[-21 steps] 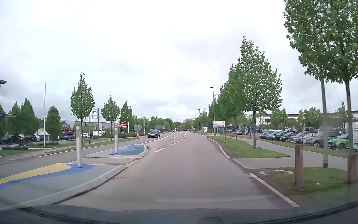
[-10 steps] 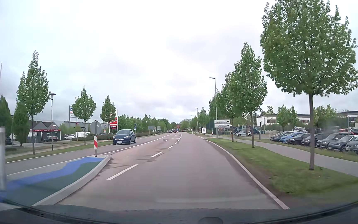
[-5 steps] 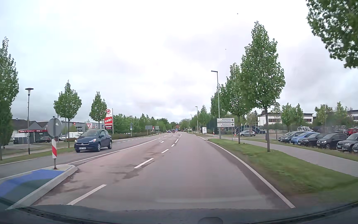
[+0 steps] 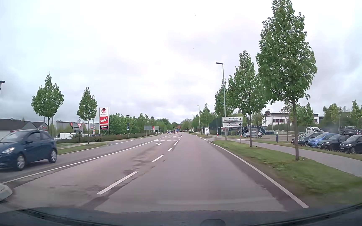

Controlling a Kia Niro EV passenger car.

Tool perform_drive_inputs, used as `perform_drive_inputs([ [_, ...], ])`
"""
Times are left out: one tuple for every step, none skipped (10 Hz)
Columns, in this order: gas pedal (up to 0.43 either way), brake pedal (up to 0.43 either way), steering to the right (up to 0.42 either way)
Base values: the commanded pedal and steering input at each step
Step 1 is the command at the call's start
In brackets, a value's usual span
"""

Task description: Follow the waypoints while adhering to traffic rules and regulations

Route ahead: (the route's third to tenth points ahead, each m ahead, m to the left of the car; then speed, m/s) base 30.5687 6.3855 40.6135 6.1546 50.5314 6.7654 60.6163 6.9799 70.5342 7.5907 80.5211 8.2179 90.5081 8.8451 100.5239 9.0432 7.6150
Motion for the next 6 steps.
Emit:
perform_drive_inputs([
  [0.118, 0.0, 0.002],
  [0.118, 0.0, 0.002],
  [0.118, 0.0, 0.002],
  [0.118, 0.0, 0.002],
  [0.118, 0.0, 0.002],
  [0.118, 0.0, 0.002],
])
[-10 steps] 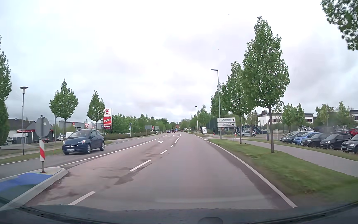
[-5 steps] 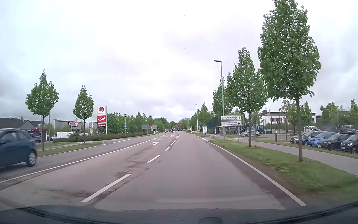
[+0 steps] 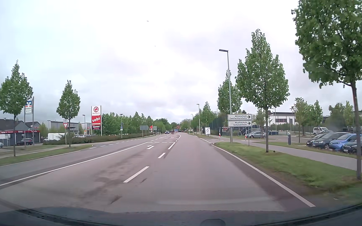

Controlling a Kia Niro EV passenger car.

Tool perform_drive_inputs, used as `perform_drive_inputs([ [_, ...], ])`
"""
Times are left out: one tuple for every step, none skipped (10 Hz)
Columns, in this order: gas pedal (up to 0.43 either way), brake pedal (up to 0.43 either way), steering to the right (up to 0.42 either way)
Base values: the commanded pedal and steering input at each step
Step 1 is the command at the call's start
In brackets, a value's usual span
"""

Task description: Follow the waypoints while adhering to traffic rules and regulations

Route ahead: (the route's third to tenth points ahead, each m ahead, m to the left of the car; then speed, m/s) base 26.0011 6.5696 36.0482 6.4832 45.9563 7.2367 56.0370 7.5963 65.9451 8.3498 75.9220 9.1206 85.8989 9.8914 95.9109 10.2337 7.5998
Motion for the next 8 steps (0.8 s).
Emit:
perform_drive_inputs([
  [0.118, 0.0, 0.002],
  [0.118, 0.0, 0.001],
  [0.118, 0.0, 0.001],
  [0.118, 0.0, 0.001],
  [0.118, 0.0, 0.001],
  [0.118, 0.0, -0.001],
  [0.118, 0.0, -0.002],
  [0.118, 0.0, -0.003],
])
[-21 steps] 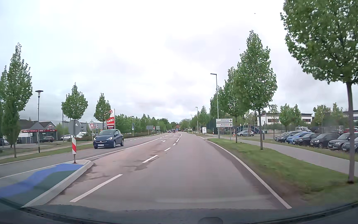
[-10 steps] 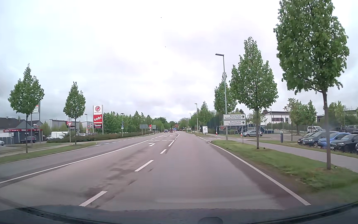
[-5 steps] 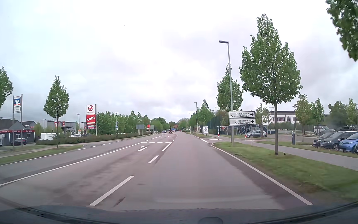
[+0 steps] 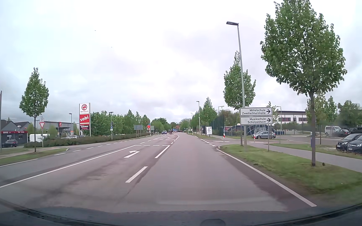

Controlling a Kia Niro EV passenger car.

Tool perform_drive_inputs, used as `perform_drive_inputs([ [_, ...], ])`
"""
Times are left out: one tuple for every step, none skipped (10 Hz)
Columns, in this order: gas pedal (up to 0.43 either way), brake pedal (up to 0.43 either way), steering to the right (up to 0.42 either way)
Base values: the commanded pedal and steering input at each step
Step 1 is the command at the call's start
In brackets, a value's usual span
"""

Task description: Follow the waypoints while adhering to traffic rules and regulations

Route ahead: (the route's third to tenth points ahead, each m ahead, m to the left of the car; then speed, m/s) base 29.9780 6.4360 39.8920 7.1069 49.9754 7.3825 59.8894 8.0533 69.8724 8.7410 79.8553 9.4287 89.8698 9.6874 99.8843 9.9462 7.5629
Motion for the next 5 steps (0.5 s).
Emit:
perform_drive_inputs([
  [0.118, 0.0, -0.003],
  [0.118, 0.0, -0.003],
  [0.118, 0.0, -0.003],
  [0.118, 0.0, -0.003],
  [0.118, 0.0, -0.003],
])
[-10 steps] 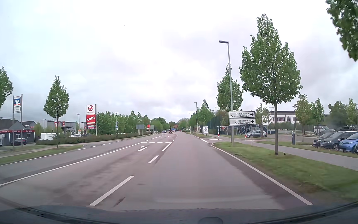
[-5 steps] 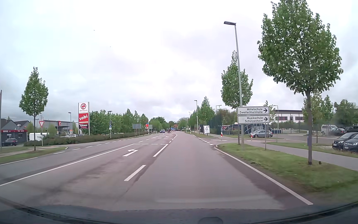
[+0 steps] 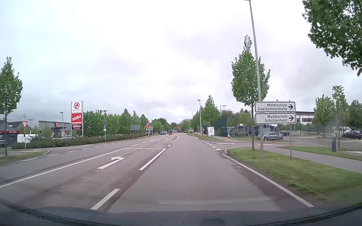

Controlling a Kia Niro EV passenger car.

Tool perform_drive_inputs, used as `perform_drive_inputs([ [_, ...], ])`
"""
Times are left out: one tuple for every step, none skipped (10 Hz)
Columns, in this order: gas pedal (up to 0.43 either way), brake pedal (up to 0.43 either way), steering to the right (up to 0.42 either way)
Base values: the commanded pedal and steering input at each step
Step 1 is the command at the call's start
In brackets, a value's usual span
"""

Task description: Follow the waypoints while adhering to traffic rules and regulations

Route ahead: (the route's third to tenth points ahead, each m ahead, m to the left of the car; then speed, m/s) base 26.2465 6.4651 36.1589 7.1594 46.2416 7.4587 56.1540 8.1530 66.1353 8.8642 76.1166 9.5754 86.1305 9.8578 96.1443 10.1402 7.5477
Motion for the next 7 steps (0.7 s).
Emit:
perform_drive_inputs([
  [0.118, 0.0, -0.003],
  [0.118, 0.0, -0.003],
  [0.118, 0.0, -0.003],
  [0.118, 0.0, -0.003],
  [0.118, 0.0, -0.003],
  [0.118, 0.0, -0.003],
  [0.118, 0.0, -0.003],
])
